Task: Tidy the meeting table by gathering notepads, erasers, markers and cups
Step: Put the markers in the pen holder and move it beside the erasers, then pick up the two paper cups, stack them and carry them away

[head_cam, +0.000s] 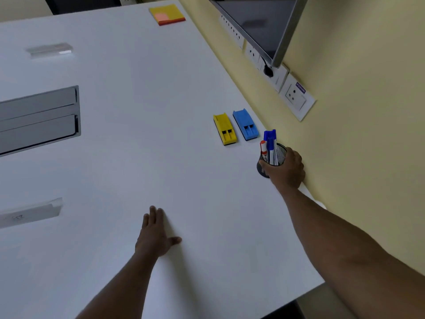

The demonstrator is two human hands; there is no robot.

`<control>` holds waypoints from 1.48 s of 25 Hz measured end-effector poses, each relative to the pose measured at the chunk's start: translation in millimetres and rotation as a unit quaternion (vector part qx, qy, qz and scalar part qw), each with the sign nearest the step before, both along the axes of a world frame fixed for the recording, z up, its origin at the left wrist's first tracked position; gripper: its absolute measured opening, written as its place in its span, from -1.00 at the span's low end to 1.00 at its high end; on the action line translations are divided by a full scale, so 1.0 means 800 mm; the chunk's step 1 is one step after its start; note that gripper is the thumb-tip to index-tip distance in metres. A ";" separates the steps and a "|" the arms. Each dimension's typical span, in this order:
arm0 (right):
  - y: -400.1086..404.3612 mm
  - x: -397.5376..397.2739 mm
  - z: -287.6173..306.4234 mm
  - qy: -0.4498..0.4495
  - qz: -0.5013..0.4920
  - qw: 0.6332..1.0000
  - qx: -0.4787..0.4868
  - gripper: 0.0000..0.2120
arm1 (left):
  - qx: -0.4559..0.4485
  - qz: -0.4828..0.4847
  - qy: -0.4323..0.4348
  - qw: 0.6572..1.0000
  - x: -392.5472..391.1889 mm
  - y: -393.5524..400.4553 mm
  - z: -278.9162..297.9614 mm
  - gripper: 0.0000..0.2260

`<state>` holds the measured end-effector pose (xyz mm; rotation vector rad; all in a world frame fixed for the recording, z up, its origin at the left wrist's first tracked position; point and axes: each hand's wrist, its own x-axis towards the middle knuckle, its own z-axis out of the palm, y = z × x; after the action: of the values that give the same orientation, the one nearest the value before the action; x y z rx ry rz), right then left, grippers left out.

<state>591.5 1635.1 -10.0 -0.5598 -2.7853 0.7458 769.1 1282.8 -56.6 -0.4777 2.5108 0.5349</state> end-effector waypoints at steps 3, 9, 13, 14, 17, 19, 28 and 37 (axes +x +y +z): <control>-0.002 -0.009 0.006 0.009 -0.002 1.000 -0.002 -0.12 | 0.001 0.007 0.006 1.000 -0.004 -0.005 0.001 0.04; -0.018 0.019 0.000 0.038 0.021 0.998 0.041 0.03 | 0.001 0.038 0.008 0.999 0.008 0.005 0.005 -0.08; -0.056 0.088 -0.027 0.064 0.093 0.992 0.056 -0.18 | -0.001 0.060 0.015 0.998 0.027 0.024 0.009 -0.19; -0.062 0.106 -0.035 0.049 0.115 0.990 0.067 -0.24 | -0.002 0.063 0.016 0.998 0.034 0.029 0.009 -0.20; -0.058 0.142 -0.049 0.025 0.161 0.979 0.120 -0.42 | -0.003 0.068 0.015 0.998 0.057 0.041 0.009 -0.23; -0.038 0.150 -0.047 0.016 0.179 0.967 0.183 -0.50 | -0.005 0.066 0.009 0.998 0.070 0.046 0.009 -0.23; 0.054 0.137 0.015 -0.197 0.017 0.959 0.206 -0.42 | -0.013 0.048 -0.008 0.999 0.085 0.055 0.012 -0.23; 0.048 0.115 0.038 -0.165 -0.006 0.981 -0.100 -0.54 | -0.013 0.045 -0.033 0.998 0.081 0.056 0.024 -0.21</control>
<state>683.4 1673.3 20.7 -0.8044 -3.0199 1.0217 833.6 1327.3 -37.7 -0.6120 2.4448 0.5117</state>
